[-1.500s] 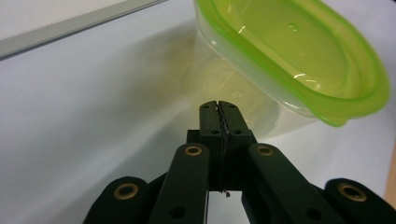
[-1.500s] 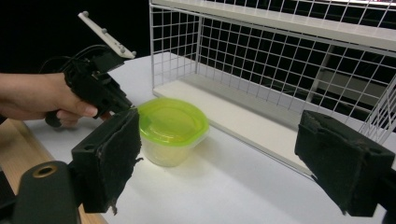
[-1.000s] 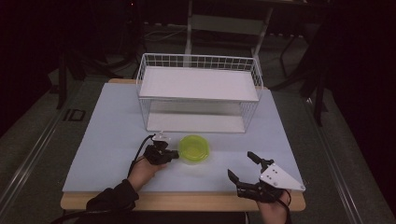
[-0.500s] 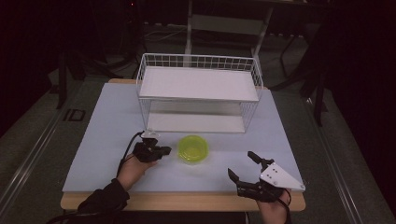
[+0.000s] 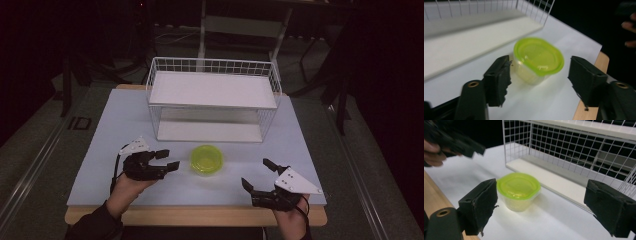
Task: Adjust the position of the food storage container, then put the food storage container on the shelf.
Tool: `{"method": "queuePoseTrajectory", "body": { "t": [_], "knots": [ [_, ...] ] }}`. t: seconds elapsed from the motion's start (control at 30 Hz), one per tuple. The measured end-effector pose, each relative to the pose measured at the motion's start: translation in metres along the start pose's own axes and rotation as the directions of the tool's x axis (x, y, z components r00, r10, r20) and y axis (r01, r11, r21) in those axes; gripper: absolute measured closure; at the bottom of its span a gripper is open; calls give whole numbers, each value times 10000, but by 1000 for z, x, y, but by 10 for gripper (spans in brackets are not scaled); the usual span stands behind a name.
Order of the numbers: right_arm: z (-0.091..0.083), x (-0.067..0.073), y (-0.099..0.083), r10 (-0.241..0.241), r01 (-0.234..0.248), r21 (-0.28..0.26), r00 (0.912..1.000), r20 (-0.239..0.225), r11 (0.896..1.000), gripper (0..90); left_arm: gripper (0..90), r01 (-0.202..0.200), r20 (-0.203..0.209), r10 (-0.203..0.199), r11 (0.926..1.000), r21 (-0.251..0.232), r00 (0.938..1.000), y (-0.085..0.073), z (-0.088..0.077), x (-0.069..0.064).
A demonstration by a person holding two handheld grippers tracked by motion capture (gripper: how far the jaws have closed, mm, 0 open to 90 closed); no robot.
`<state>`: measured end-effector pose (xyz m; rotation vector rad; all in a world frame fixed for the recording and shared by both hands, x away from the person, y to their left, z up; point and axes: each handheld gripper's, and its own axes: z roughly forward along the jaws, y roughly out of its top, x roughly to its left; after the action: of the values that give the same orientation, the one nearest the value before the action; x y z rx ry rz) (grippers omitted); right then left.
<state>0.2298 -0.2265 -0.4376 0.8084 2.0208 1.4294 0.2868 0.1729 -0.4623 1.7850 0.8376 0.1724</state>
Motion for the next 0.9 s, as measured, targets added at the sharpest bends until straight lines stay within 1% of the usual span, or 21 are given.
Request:
{"method": "queuePoseTrajectory", "body": {
  "t": [0.03, 0.1, 0.13, 0.17, 0.2, 0.23, 0.27, 0.33, 0.37, 0.4, 0.43, 0.47, 0.5, 0.53, 0.57, 0.6, 0.63, 0.67, 0.73, 0.87, 0.9],
  "knots": [
    [1, 0, 1, -1, 1, 5, 10000, -78, 10000, 113, 318, -95, 38, 95, 9999, -83, 9999, 2, -1, -2],
    [5, 0, 5, -83, 86, 165, 9998, -204, 9998, 113, 307, -322, 264, 329, 9992, -253, 9991, 5, -4, -7],
    [5, 0, 5, -83, 86, 165, 9998, -204, 9998, 113, 307, -322, 264, 329, 9992, -253, 9991, 5, -4, -7],
    [6, 1, 8, -121, 125, 229, 9997, -199, 9997, 111, 307, -406, 352, 418, 9985, -365, 9985, 10, -5, -11],
    [11, 2, 13, -177, 187, 303, 9994, -301, 9994, 107, 307, -440, 370, 453, 9984, -352, 9983, 12, -5, -13],
    [14, 3, 16, -119, 130, 288, 9993, -359, 9995, 107, 307, -489, 369, 500, 9983, -308, 9981, 14, -4, -14],
    [16, 4, 18, -112, 129, 340, 9987, -494, 9993, 107, 306, -489, 471, 502, 9984, -269, 9976, 15, -4, -15],
    [21, 5, 21, -151, 172, 403, 9985, -525, 9990, 108, 306, -434, 458, 448, 9986, -302, 9979, 17, -2, -15],
    [24, 5, 22, -121, 156, 509, 9976, -685, 9986, 125, 306, -365, 441, 379, 9988, -320, 9983, 18, -1, -16],
    [27, 4, 24, -103, 141, 600, 9980, -631, 9981, 131, 301, -362, 286, 372, 9988, -324, 9989, 19, 0, -17],
    [30, 3, 25, -16, 56, 637, 9980, -631, 9980, 147, 291, -340, 325, 350, 9989, -314, 9989, 20, 1, -17],
    [33, 1, 26, 52, -5, 717, 9978, -655, 9974, 158, 291, -356, 279, 364, 9990, -278, 9989, 21, 3, -17],
    [36, -1, 27, 84, -41, 761, 9983, -574, 9971, 158, 291, -405, 199, 410, 9989, -247, 9990, 22, 5, -18],
    [36, -1, 27, 84, -41, 761, 9983, -574, 9971, 158, 291, -405, 199, 410, 9989, -247, 9990, 22, 5, -18],
    [39, -3, 28, 159, -112, 774, 9981, -601, 9969, 164, 291, -409, 126, 410, 9991, -137, 9991, 24, 8, -19],
    [45, -5, 30, 230, -174, 965, 9981, -574, 9952, 186, 291, -359, 63, 360, 9993, -92, 9993, 25, 10, -19],
    [49, -7, 30, 279, -221, 1000, 9980, -572, 9947, 194, 292, -296, 44, 296, 9995, -57, 9996, 26, 11, -18],
    [52, -8, 31, 351, -284, 1040, 9973, -638, 9942, 206, 292, -205, -106, 206, 9998, 45, 9997, 27, 14, -18],
    [59, -9, 31, 336, -269, 1222, 9981, -525, 9921, 226, 292, -64, -108, 65, 9999, 84, 9999, 29, 17, -16],
    [75, -12, 30, 449, -355, 1622, 9975, -548, 9861, 252, 299, 27, -420, -15, 9996, 286, 9991, 29, 26, -12],
    [79, -12, 30, 462, -363, 1714, 9975, -540, 9845, 254, 299, 168, -390, -155, 9993, 330, 9991, 29, 29, -9]
  ]
}}
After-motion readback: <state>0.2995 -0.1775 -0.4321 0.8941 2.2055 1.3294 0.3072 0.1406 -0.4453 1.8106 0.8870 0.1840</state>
